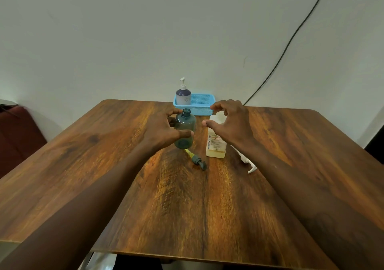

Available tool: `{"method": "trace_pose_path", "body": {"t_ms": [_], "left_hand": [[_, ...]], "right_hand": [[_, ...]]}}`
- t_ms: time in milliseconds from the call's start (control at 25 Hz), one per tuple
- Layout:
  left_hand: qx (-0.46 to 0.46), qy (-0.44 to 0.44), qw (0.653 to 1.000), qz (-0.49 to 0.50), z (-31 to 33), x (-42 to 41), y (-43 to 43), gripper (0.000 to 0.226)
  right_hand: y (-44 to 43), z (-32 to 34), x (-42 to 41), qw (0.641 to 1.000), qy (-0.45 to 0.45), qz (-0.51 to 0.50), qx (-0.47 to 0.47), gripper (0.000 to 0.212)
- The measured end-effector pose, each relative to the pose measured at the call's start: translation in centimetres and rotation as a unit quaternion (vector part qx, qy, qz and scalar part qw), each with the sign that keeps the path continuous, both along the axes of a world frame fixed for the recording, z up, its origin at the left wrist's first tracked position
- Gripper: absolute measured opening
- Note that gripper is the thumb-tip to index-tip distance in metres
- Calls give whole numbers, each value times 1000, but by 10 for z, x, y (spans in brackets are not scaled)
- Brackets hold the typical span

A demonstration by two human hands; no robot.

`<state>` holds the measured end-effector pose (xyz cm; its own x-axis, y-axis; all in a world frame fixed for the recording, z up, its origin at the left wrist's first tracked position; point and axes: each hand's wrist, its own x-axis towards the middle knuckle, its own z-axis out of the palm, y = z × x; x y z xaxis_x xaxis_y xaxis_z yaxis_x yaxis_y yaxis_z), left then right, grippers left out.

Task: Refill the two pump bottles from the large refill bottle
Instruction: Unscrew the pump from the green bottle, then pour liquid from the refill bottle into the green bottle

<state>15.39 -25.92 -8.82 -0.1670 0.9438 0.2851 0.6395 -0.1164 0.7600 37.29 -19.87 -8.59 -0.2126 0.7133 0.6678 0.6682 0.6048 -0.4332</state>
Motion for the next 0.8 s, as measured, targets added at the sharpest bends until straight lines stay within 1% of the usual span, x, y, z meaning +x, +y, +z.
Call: {"method": "trace_pose_path", "body": {"t_ms": [120, 240, 360, 480, 560, 640, 800], "left_hand": [[14, 11, 1000, -6, 4, 12, 7, 90], [18, 7, 1000, -17, 8, 23, 13, 87], [21, 21, 999, -16, 7, 28, 20, 86], [15, 23, 999, -17, 3, 28, 23, 86], [7, 17, 1000, -18, 3, 28, 23, 87], [5, 19, 1000, -17, 3, 27, 22, 86], [15, 36, 999, -25, 1, 23, 19, 85]], "right_hand": [[13, -7, 9, 999, -4, -2, -53, 73], [22, -18, 17, 991, 7, 8, -130, 90], [28, -29, 24, 982, 32, 21, -187, 98], [31, -36, 26, 972, 54, 41, -223, 95], [32, -39, 27, 975, 63, 37, -211, 92], [32, -38, 27, 981, 73, 20, -178, 90], [26, -34, 19, 995, 39, 5, -89, 84]]}}
